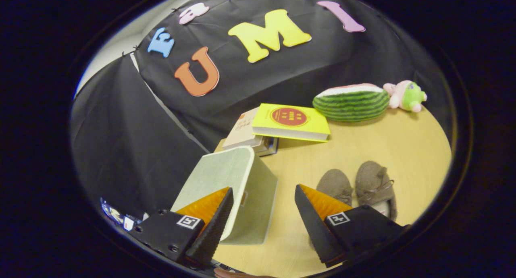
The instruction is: Open the storage box then place both shoes into the box .Put the left shoe in first, then the right shoe, with the right side of both shoes facing outward in a uniform manner.
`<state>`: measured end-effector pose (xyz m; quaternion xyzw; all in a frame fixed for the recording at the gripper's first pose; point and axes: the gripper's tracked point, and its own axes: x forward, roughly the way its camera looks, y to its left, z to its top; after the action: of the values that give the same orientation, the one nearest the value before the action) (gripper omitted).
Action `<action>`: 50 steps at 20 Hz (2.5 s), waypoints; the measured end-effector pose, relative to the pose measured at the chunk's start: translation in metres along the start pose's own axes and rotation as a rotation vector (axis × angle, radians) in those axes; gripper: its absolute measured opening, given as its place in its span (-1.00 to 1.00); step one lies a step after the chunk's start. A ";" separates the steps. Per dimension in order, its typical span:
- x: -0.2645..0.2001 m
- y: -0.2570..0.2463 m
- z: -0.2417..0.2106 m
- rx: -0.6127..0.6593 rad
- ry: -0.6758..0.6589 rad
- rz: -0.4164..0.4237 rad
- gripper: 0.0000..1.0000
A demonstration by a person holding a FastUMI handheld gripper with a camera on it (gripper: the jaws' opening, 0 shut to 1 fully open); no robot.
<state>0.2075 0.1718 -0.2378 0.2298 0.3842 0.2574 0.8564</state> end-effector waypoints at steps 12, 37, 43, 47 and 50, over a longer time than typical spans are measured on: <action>0.064 0.020 -0.014 0.310 0.300 0.405 0.56; 0.034 0.100 0.024 0.351 0.287 0.469 -0.89; 0.032 0.143 0.034 0.312 0.277 0.451 -0.88; 0.032 0.177 0.036 0.270 0.258 0.437 -0.88; 0.035 0.201 0.036 0.246 0.245 0.439 -0.88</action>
<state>0.2024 0.3399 -0.1166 0.3769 0.4541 0.4141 0.6930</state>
